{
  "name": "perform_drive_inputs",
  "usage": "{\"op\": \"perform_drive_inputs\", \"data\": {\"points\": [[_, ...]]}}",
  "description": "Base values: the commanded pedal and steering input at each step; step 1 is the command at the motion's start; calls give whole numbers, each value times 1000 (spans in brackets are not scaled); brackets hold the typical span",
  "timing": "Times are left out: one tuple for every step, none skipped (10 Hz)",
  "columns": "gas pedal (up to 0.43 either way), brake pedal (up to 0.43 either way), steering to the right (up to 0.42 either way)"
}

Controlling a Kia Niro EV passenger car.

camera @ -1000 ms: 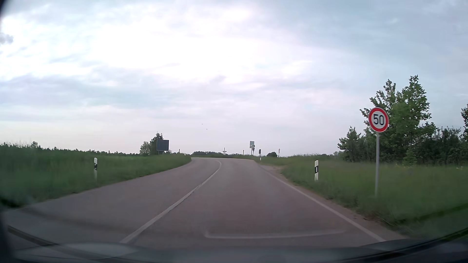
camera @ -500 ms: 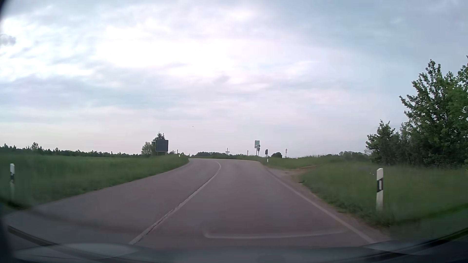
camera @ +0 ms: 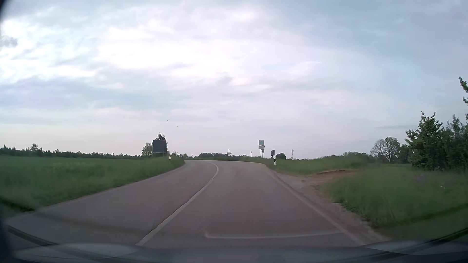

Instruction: Follow the waypoints while adhering to traffic rules and regulations

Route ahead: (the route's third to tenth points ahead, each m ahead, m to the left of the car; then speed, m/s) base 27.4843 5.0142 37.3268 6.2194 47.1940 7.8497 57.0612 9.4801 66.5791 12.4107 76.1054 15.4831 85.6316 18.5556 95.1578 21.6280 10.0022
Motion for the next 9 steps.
{"op": "perform_drive_inputs", "data": {"points": [[339, 0, -7], [350, 0, -7], [350, 0, -6], [350, 0, -6], [339, 0, -5], [319, 0, -6], [260, 0, -5], [248, 0, -5], [248, 0, -6]]}}
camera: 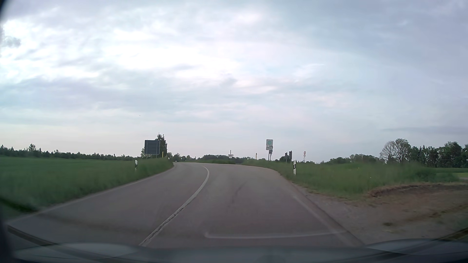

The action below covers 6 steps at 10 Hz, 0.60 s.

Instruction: Follow the waypoints while adhering to traffic rules and regulations

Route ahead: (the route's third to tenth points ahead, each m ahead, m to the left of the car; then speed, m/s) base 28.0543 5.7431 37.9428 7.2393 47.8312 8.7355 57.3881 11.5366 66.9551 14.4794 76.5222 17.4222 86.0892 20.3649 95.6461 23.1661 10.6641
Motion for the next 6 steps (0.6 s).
{"op": "perform_drive_inputs", "data": {"points": [[248, 0, -6], [248, 0, -7], [248, 0, -12], [228, 0, -16], [209, 0, -18], [197, 0, -20]]}}
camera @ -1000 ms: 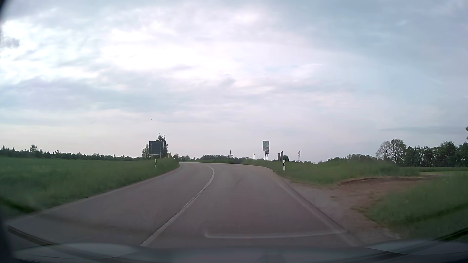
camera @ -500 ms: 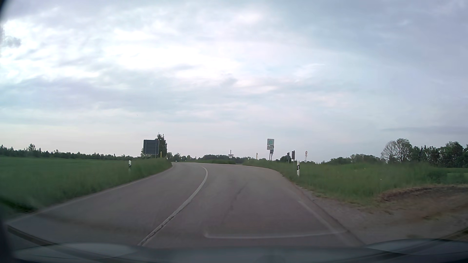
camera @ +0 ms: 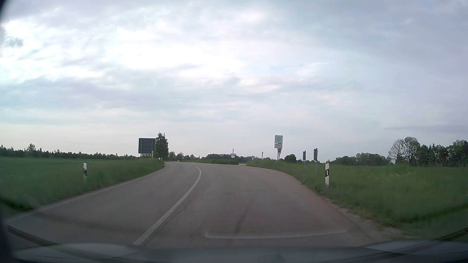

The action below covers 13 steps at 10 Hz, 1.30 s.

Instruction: Follow the waypoints while adhering to traffic rules and regulations

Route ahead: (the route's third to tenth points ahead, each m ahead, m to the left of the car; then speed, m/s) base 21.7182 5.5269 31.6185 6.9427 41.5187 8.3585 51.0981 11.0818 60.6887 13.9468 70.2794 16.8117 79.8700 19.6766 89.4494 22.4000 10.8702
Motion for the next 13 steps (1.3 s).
{"op": "perform_drive_inputs", "data": {"points": [[197, 0, -22], [189, 0, -26], [189, 0, -28], [189, 0, -28], [189, 0, -29], [189, 0, -29], [189, 0, -29], [177, 0, -28], [169, 0, -29], [169, 0, -29], [169, 0, -31], [169, 0, -31], [169, 0, -31]]}}
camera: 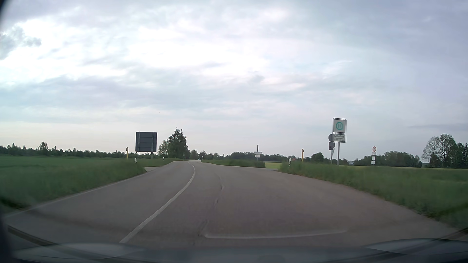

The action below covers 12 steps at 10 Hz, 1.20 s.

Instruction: Follow the waypoints while adhering to traffic rules and regulations

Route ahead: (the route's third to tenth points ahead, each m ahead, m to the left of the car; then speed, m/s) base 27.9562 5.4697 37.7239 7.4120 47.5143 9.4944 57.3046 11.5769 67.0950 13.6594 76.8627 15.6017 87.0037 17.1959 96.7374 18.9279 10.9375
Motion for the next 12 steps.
{"op": "perform_drive_inputs", "data": {"points": [[169, 0, -32], [177, 0, -31], [189, 0, -31], [209, 0, -32], [220, 0, -32], [220, 0, -31], [220, 0, -32], [220, 0, -32], [220, 0, -32], [209, 0, -32], [209, 0, -32], [209, 0, -32]]}}
